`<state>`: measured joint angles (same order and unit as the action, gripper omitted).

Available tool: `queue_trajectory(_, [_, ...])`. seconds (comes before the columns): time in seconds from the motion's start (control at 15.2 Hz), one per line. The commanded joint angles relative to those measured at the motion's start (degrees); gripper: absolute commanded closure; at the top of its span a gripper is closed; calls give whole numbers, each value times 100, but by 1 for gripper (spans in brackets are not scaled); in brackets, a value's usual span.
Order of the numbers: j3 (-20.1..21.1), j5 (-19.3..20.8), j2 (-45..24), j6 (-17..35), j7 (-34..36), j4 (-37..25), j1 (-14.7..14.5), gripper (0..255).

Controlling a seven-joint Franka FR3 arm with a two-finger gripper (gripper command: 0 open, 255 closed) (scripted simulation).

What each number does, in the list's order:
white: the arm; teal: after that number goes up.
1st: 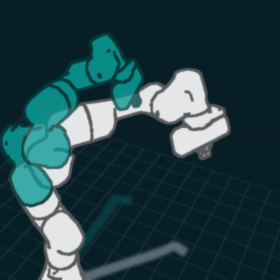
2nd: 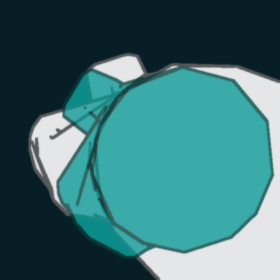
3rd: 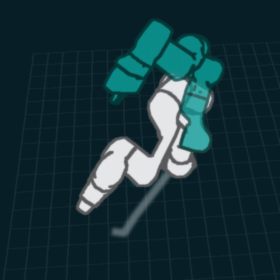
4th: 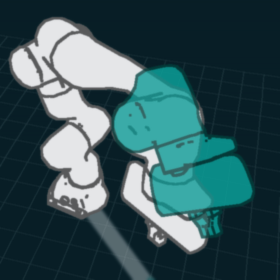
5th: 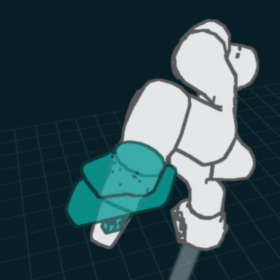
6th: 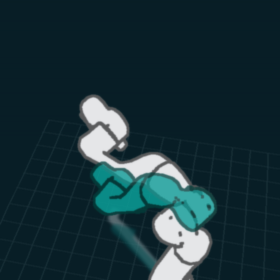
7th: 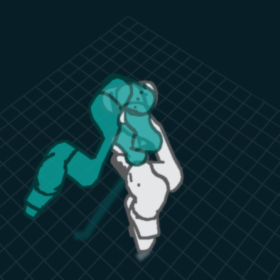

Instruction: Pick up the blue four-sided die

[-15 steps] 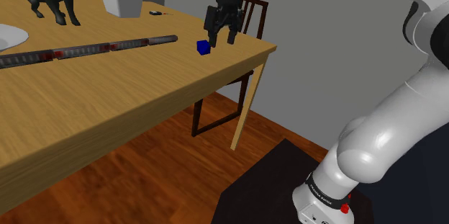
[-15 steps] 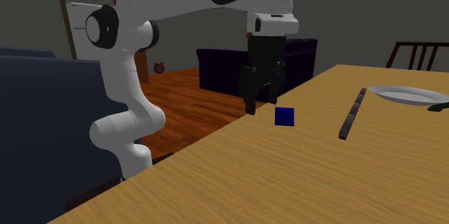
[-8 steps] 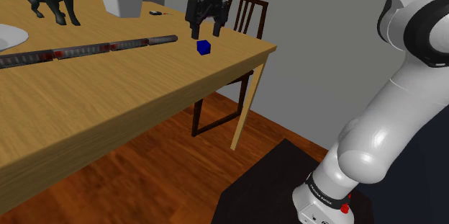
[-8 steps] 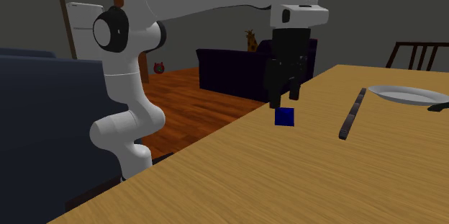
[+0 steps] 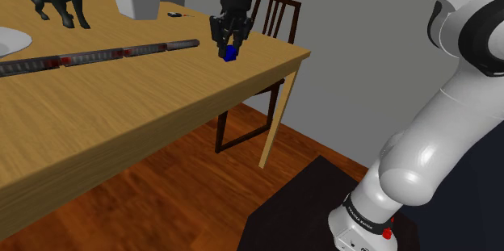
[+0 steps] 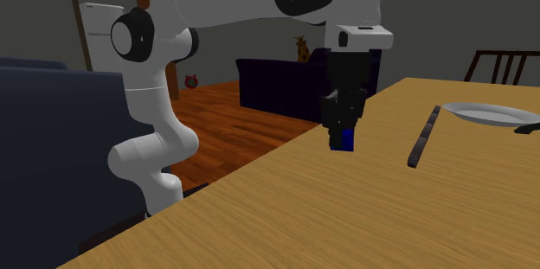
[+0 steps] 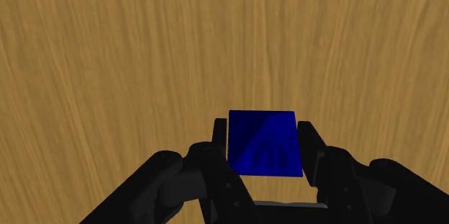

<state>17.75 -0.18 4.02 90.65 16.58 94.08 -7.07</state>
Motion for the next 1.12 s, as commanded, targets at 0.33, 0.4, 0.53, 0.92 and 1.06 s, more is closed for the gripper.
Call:
queue_trajectory(0.33, [1, 0, 0, 7, 2, 6, -1, 255])
queue_trajectory(0.4, [1, 0, 0, 7, 2, 6, -1, 255])
queue_trajectory(0.53, [0, 3, -9, -70, 0, -79, 1, 255])
queue_trajectory(0.92, [21, 55, -180, -577, 32, -750, -12, 255])
queue_trajectory(1.06, [31, 77, -253, -753, 46, -994, -19, 255])
